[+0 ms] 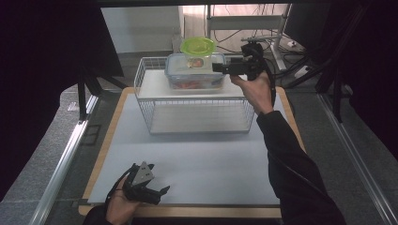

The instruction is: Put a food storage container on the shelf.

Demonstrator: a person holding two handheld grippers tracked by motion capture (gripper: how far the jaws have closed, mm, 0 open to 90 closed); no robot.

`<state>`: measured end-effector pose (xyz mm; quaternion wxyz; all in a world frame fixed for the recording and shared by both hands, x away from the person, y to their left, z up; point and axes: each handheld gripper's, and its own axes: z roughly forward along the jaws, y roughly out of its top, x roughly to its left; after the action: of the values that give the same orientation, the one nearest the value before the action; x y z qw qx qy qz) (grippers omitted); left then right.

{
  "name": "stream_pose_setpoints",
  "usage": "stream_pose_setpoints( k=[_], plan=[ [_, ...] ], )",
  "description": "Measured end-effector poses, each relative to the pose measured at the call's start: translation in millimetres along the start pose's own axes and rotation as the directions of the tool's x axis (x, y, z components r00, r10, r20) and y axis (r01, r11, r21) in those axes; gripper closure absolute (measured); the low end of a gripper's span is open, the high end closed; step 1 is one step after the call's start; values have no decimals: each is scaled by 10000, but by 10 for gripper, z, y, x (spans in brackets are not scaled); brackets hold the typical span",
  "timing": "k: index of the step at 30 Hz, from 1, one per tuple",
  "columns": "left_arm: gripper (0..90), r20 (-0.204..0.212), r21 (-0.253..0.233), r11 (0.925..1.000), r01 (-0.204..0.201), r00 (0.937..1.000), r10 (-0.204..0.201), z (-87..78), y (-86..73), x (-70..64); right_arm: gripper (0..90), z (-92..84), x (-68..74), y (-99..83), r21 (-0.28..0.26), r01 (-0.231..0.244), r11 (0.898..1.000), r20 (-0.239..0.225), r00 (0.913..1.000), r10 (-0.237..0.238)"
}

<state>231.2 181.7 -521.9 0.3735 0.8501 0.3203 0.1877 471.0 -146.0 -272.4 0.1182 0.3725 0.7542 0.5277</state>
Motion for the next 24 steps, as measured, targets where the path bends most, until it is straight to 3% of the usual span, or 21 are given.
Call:
stream_pose_setpoints(
  k=[5,12,19,24],
  plan=[
    [61,-23,45,10000,-38,10000,38,6,1,-4,86,-122,21,-177,-112,326,9994,-145,9994,-328],
    [62,-45,89,9999,-59,10000,59,9,1,-3,31,-237,151,-450,79,1599,9871,502,9858,-1601],
    [62,-53,110,9999,-72,10000,73,13,0,-7,9,-259,231,-695,319,1651,9858,154,9861,-1656],
    [63,-69,107,9999,-82,9999,83,14,0,-8,8,-281,267,-820,193,1466,9890,-214,9890,-1462]
  ],
)
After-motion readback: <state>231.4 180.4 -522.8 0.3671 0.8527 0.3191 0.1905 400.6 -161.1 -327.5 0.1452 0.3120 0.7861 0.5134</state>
